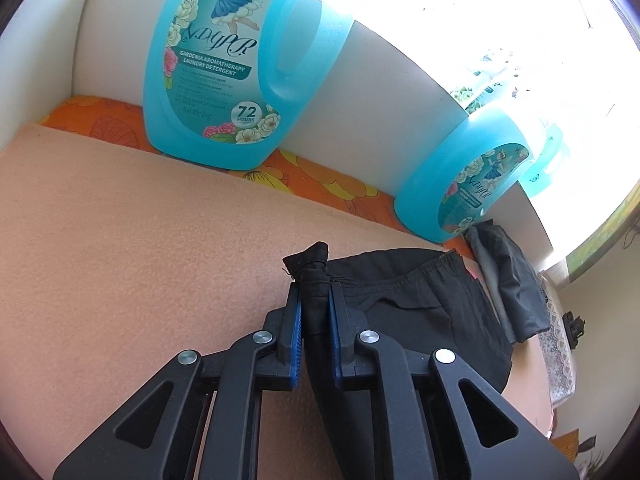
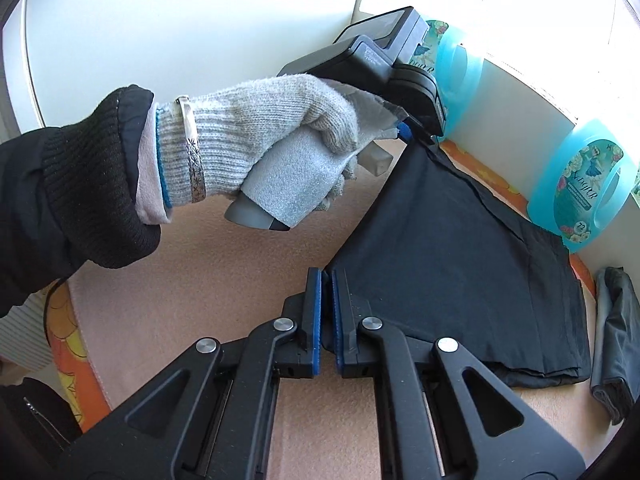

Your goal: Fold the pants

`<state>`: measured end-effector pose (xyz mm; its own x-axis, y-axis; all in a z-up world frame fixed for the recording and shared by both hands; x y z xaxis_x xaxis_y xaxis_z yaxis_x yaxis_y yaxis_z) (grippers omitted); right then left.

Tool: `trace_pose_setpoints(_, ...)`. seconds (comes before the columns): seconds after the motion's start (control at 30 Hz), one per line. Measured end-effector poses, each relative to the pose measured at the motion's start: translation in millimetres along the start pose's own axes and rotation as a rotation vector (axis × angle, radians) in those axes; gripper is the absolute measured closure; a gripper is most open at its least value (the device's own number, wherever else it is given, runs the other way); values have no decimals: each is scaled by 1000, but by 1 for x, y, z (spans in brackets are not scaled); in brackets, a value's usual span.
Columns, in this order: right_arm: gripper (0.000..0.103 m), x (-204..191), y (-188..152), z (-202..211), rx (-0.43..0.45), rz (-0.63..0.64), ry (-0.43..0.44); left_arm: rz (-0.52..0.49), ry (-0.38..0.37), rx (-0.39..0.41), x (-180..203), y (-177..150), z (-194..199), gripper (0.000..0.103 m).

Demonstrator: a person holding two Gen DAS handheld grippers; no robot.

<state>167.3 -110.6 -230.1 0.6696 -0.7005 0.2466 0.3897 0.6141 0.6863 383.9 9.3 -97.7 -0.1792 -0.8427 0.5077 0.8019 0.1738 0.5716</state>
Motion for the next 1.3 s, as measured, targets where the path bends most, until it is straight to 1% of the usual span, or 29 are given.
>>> trace_pose_setpoints(0.03,103,-6,0,4,8,-5,56,-4,-1,1,-1,-4,7,93)
trace_pose_setpoints(0.07,103,-15,1,9,15,-4,95,-7,-2,3,-3,-8,15,93)
trace_pose_setpoints(0.1,103,-26,2,14,28,18,72,-9,0,7,-4,-13,23,94)
trace_pose_setpoints(0.13,103,-38,4,18,51,55,15,-16,18,17,-6,-18,31,95)
trace_pose_setpoints(0.17,103,-46,5,23,78,84,-1,-22,38,23,-8,-20,38,98)
trace_pose_setpoints(0.2,103,-50,5,26,88,89,28,-14,47,23,-12,-22,41,100)
trace_pose_setpoints(0.23,103,-48,5,27,80,66,53,2,51,17,-16,-22,44,100)
trace_pose_setpoints(0.27,102,-45,4,29,75,44,65,11,53,14,-20,-22,47,100)
trace_pose_setpoints(0.3,100,-40,1,27,68,34,52,12,61,14,-22,-21,49,100)
trace_pose_setpoints(0.37,82,-31,-7,22,52,31,1,28,22,-6,-26,-20,51,100)
trace_pose_setpoints(0.4,62,-25,-10,18,50,36,-34,37,31,5,-28,-20,53,100)
trace_pose_setpoints(0.43,49,-20,-14,13,45,38,-58,37,38,11,-28,-19,54,100)
trace_pose_setpoints(0.47,48,-15,-15,6,30,40,-69,37,29,7,-28,-18,53,100)
trace_pose_setpoints(0.53,48,-11,-16,-11,-12,51,-82,41,22,0,-26,-17,49,100)
trace_pose_setpoints(0.6,48,-19,-15,-23,-38,88,-116,29,25,-1,-22,-17,45,100)
trace_pose_setpoints(0.67,48,-22,-14,-34,-52,120,-145,28,22,-10,-20,-17,41,97)
trace_pose_setpoints(0.73,48,-19,-13,-45,-66,125,-186,28,14,-22,-18,-17,36,91)
trace_pose_setpoints(0.77,48,-17,-13,-49,-75,122,-189,30,11,-26,-19,-17,34,90)
trace_pose_setpoints(0.8,52,-15,-14,-52,-85,116,-187,36,9,-33,-20,-17,32,85)
trace_pose_setpoints(0.83,74,-12,-15,-55,-101,109,-181,46,7,-43,-21,-17,30,75)
trace_pose_setpoints(0.87,80,-8,-16,-60,-115,95,-170,56,4,-53,-22,-18,27,70)
trace_pose_setpoints(0.9,82,-6,-16,-59,-104,79,-156,64,4,-62,-23,-19,25,62)
trace_pose_setpoints(0.93,88,-3,-16,-58,-98,69,-150,69,9,-70,-25,-20,22,58)
trace_pose_setpoints(1.07,94,-2,-15,-47,-73,46,-144,91,12,-106,-29,-25,10,58)
trace_pose_setpoints(1.17,96,3,-15,-39,-49,6,-119,87,3,-104,-26,-30,1,60)
trace_pose_setpoints(1.2,96,5,-14,-36,-41,-11,-107,80,11,-101,-24,-31,-1,64)
trace_pose_setpoints(1.23,97,9,-13,-33,-34,-25,-97,79,14,-97,-22,-32,-3,83)
trace_pose_setpoints(1.27,97,12,-12,-30,-25,-34,-92,85,15,-91,-20,-32,-3,88)
trace_pose_setpoints(1.3,97,18,-12,-26,-14,-40,-92,90,9,-78,-18,-31,-2,89)
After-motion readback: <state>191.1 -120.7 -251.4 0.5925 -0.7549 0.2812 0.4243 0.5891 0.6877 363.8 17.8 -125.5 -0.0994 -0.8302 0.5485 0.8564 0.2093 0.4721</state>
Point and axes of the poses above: each gripper's, at about its wrist camera, not at the fingertips, and z roughly against the way its jaws point, x to its right, y to its top, the point moved 1 cm from there along -z, roughly the way its jaws point
